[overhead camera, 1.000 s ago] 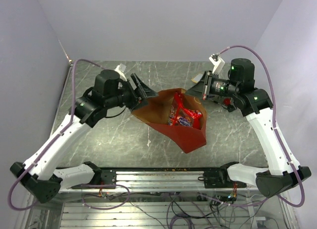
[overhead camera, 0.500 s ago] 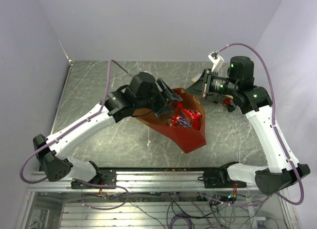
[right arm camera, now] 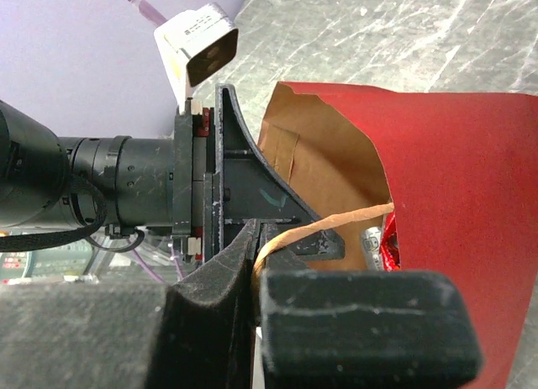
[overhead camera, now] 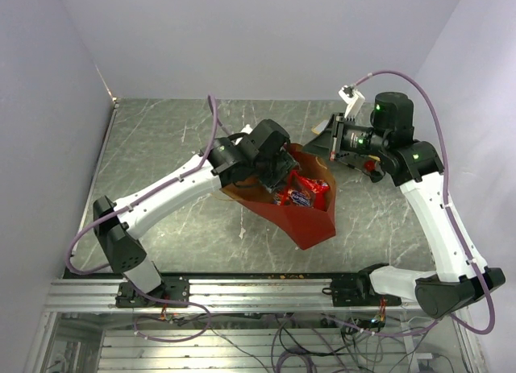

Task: Take the snacks out of the paper bag

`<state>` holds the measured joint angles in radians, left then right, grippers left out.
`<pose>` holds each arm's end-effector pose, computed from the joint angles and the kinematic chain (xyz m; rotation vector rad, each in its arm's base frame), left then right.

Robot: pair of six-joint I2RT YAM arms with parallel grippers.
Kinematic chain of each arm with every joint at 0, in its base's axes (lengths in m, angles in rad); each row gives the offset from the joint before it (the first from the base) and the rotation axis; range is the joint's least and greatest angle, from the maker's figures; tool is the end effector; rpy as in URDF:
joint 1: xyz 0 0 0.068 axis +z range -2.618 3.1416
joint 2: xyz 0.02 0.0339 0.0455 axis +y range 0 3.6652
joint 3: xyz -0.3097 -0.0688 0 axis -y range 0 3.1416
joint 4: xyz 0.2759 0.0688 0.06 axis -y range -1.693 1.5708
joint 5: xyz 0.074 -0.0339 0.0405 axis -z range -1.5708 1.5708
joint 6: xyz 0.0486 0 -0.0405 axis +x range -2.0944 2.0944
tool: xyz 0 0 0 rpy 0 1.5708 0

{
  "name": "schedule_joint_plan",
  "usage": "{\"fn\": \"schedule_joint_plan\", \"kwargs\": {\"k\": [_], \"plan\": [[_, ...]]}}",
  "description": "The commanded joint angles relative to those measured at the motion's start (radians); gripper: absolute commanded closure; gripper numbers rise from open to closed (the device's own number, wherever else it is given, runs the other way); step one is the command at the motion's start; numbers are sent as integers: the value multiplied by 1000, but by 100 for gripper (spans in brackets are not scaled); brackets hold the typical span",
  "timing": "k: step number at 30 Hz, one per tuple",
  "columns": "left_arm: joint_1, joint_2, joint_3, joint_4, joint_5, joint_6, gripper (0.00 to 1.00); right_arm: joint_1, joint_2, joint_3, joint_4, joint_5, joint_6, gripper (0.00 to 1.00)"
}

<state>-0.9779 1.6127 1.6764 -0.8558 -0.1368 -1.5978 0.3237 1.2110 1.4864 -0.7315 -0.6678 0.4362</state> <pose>0.2236 -0.3200 0.4134 -0.8718 2.4799 -0.9850 0.2377 0.1115 0.4867 -0.3298 2.0879 1.1431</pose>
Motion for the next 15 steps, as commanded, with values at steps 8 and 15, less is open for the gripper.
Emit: {"fn": "schedule_joint_plan", "kwargs": {"k": [8, 15], "plan": [[19, 100, 38, 32, 35, -48, 31, -2, -9, 74, 25, -11, -3, 100], [33, 216, 127, -7, 43, -30, 36, 0, -8, 91, -8, -12, 3, 100]]}}
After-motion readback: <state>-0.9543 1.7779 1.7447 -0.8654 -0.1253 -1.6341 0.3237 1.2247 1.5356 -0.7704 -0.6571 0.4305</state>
